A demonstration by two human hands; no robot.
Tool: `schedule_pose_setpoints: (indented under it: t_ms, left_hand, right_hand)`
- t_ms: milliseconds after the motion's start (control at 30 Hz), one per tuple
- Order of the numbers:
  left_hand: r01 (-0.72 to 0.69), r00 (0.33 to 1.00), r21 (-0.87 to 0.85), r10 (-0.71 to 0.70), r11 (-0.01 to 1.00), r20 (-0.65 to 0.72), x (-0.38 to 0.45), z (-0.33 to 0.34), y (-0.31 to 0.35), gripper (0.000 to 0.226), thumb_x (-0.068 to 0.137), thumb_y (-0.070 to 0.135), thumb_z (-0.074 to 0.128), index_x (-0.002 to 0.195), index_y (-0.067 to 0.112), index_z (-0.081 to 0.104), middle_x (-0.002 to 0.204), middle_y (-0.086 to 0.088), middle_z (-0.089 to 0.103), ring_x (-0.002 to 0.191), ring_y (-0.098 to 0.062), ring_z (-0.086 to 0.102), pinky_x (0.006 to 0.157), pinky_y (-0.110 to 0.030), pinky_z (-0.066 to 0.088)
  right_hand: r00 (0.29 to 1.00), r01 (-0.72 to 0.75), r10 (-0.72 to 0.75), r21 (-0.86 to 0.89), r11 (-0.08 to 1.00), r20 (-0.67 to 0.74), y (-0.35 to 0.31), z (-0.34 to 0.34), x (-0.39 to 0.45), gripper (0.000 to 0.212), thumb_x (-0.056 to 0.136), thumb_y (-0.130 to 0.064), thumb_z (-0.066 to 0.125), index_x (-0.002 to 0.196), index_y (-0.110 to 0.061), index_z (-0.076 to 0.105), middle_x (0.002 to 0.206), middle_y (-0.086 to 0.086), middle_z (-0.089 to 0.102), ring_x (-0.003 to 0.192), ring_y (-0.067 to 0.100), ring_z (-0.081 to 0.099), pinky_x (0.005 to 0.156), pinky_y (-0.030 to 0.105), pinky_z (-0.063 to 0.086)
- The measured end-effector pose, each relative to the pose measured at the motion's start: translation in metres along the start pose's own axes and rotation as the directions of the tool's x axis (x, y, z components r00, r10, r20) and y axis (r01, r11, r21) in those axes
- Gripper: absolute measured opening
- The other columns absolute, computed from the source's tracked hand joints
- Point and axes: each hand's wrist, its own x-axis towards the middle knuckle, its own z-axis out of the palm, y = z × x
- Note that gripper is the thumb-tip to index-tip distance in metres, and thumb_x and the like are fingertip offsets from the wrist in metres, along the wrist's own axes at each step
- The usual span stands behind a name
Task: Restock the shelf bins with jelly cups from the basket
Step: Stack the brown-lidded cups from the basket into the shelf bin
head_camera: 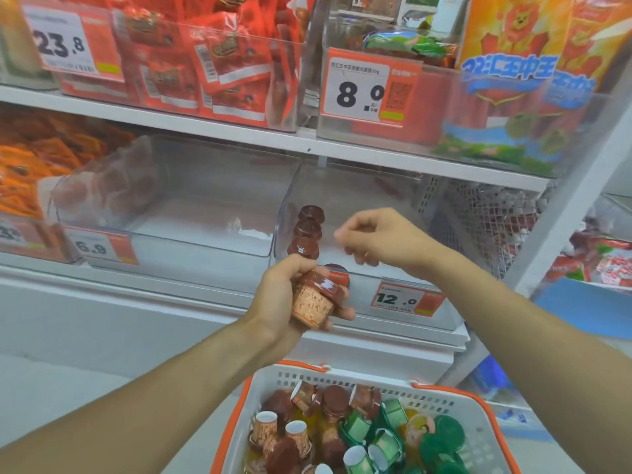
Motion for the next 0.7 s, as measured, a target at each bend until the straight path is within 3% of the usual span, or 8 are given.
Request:
schedule_pose_setpoints:
  t_ms: [67, 133, 267, 333, 400, 467, 600, 700]
  left_hand:
    - [0.038, 0.995, 0.028, -0.041, 0.999, 0.092, -0.001, 0.000, 0.001, 0.037, 0.092, 0.027, 0.040, 0.094, -0.001, 0.064, 0.087, -0.027, 0.065, 0.062, -0.037, 0.067, 0.042, -0.025, 0.041]
    - [0.064, 0.984, 0.063, -0.074, 0.996, 0.165, 0.000, 0.000, -0.003, 0.046, 0.095, 0.033, 0.035, 0.101, -0.001, 0.065, 0.086, -0.027, 0.063, 0.064, -0.038, 0.066, 0.042, -0.026, 0.042]
    - [0.096, 0.977, 0.096, -0.112, 0.991, 0.182, 0.002, 0.006, -0.010, 0.071, 0.104, 0.049, 0.018, 0.111, -0.006, 0.062, 0.080, -0.022, 0.063, 0.065, -0.036, 0.062, 0.049, -0.032, 0.043]
    - [0.091, 0.985, 0.062, -0.100, 0.994, 0.143, 0.000, 0.010, -0.009, 0.069, 0.104, 0.051, 0.020, 0.112, -0.006, 0.059, 0.082, -0.024, 0.067, 0.068, -0.037, 0.064, 0.055, -0.036, 0.050]
    - [0.089, 0.993, -0.006, -0.089, 0.996, 0.077, -0.001, 0.011, -0.008, 0.065, 0.104, 0.049, 0.029, 0.122, -0.009, 0.052, 0.099, -0.033, 0.067, 0.082, -0.045, 0.069, 0.073, -0.050, 0.060]
    - [0.070, 0.997, -0.021, -0.070, 0.997, 0.017, -0.002, 0.010, -0.008, 0.059, 0.103, 0.042, 0.036, 0.126, -0.011, 0.049, 0.116, -0.038, 0.062, 0.104, -0.051, 0.065, 0.095, -0.063, 0.050]
    - [0.037, 0.997, -0.022, -0.035, 0.999, 0.068, -0.006, 0.013, 0.000, 0.028, 0.094, 0.021, 0.053, 0.101, -0.001, 0.070, 0.114, -0.029, 0.068, 0.109, -0.040, 0.067, 0.096, -0.051, 0.054]
    - [0.105, 0.987, -0.021, -0.101, 0.994, 0.127, -0.009, 0.014, 0.002, 0.029, 0.095, 0.019, 0.059, 0.114, 0.000, 0.067, 0.115, -0.030, 0.068, 0.105, -0.043, 0.069, 0.091, -0.048, 0.057]
  right_hand:
    - [0.960, 0.030, -0.045, 0.058, 0.998, 0.277, -0.011, -0.005, -0.027, 0.031, 0.090, -0.033, 0.069, 0.108, -0.008, 0.070, 0.089, 0.006, 0.070, 0.071, 0.014, 0.061, 0.062, 0.027, 0.045]
    - [0.907, 0.059, -0.060, 0.016, 0.998, 0.417, -0.011, -0.006, -0.044, 0.043, 0.085, -0.044, 0.068, 0.117, -0.015, 0.069, 0.102, 0.010, 0.071, 0.079, 0.014, 0.063, 0.065, 0.028, 0.047]
    - [0.934, 0.138, -0.114, -0.046, 0.989, 0.338, 0.002, 0.003, -0.054, 0.037, 0.088, -0.039, 0.066, 0.115, -0.014, 0.071, 0.096, 0.012, 0.073, 0.076, 0.014, 0.064, 0.061, 0.028, 0.047]
    - [0.934, 0.137, -0.128, -0.003, 0.991, 0.335, 0.010, 0.001, -0.055, 0.035, 0.091, -0.032, 0.065, 0.118, -0.011, 0.070, 0.103, 0.010, 0.073, 0.081, 0.017, 0.063, 0.065, 0.031, 0.052]
    - [0.938, 0.095, -0.125, 0.108, 0.990, 0.323, 0.018, -0.005, -0.057, 0.033, 0.093, -0.020, 0.063, 0.121, -0.004, 0.068, 0.107, 0.010, 0.073, 0.085, 0.017, 0.064, 0.072, 0.030, 0.054]
    - [0.947, 0.079, -0.140, 0.213, 0.974, 0.288, 0.024, -0.010, -0.059, 0.031, 0.095, -0.011, 0.058, 0.122, 0.001, 0.066, 0.108, 0.012, 0.073, 0.085, 0.017, 0.067, 0.074, 0.026, 0.055]
    - [0.981, 0.133, -0.179, 0.399, 0.907, 0.079, 0.043, -0.008, -0.063, 0.036, 0.092, -0.015, 0.055, 0.123, 0.002, 0.063, 0.114, 0.017, 0.071, 0.100, 0.030, 0.070, 0.079, 0.033, 0.059]
    - [0.975, 0.189, -0.222, 0.563, 0.804, -0.010, 0.051, -0.003, -0.064, 0.040, 0.089, -0.013, 0.056, 0.125, 0.004, 0.059, 0.120, 0.019, 0.068, 0.112, 0.033, 0.066, 0.088, 0.038, 0.056]
